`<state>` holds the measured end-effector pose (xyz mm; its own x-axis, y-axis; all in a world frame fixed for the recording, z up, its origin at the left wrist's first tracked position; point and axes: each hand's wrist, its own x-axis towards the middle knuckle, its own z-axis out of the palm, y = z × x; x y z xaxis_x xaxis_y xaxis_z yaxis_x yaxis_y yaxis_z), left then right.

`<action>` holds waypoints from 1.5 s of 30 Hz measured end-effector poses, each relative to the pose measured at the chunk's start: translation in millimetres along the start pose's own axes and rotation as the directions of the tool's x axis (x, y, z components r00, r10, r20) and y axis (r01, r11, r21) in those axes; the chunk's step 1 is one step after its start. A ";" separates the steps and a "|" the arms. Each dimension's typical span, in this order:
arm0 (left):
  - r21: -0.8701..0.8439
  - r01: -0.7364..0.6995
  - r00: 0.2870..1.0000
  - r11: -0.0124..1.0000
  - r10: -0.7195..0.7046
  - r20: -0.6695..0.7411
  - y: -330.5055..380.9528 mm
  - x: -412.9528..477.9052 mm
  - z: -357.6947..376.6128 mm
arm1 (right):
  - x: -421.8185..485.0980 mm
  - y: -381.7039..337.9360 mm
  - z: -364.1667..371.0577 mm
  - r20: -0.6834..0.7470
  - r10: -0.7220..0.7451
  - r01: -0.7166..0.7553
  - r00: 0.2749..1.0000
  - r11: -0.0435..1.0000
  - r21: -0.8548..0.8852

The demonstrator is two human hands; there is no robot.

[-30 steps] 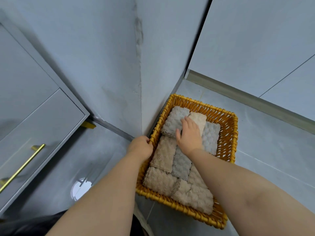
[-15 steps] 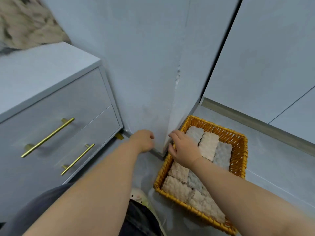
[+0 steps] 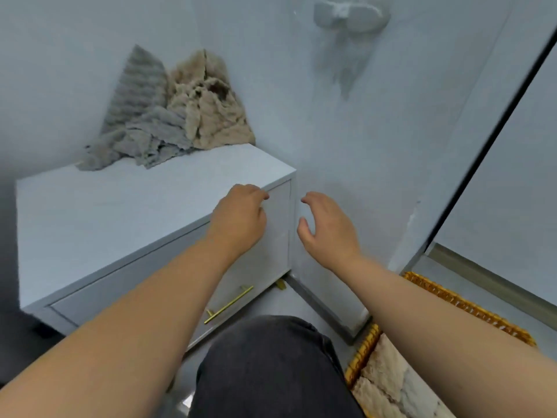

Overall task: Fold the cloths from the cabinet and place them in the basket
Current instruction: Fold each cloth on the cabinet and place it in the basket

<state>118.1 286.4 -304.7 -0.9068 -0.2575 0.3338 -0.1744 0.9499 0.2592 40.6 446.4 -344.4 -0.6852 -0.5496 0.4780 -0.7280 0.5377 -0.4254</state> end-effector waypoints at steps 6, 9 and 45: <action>0.045 0.214 0.977 0.976 -0.213 -0.017 -80.2 -3.7 -28.5 | 57.8 -57.7 20.0 0.078 -0.074 0.073 0.994 0.997 0.011; 0.158 0.343 0.928 0.926 -0.360 0.097 -121.5 -10.3 -33.4 | 80.2 -82.3 37.0 0.186 -0.042 0.036 0.982 0.999 0.034; 0.030 0.349 0.872 0.937 -0.312 -0.378 -232.6 75.5 -33.2 | 200.1 -164.1 155.0 -0.475 -0.182 0.272 0.861 0.954 0.128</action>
<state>103.0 40.1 -309.7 -0.5910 -0.5880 0.5522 -0.4912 0.8053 0.3318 19.3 149.1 -298.0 -0.4463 -0.2673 0.8540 -0.8837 0.2817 -0.3737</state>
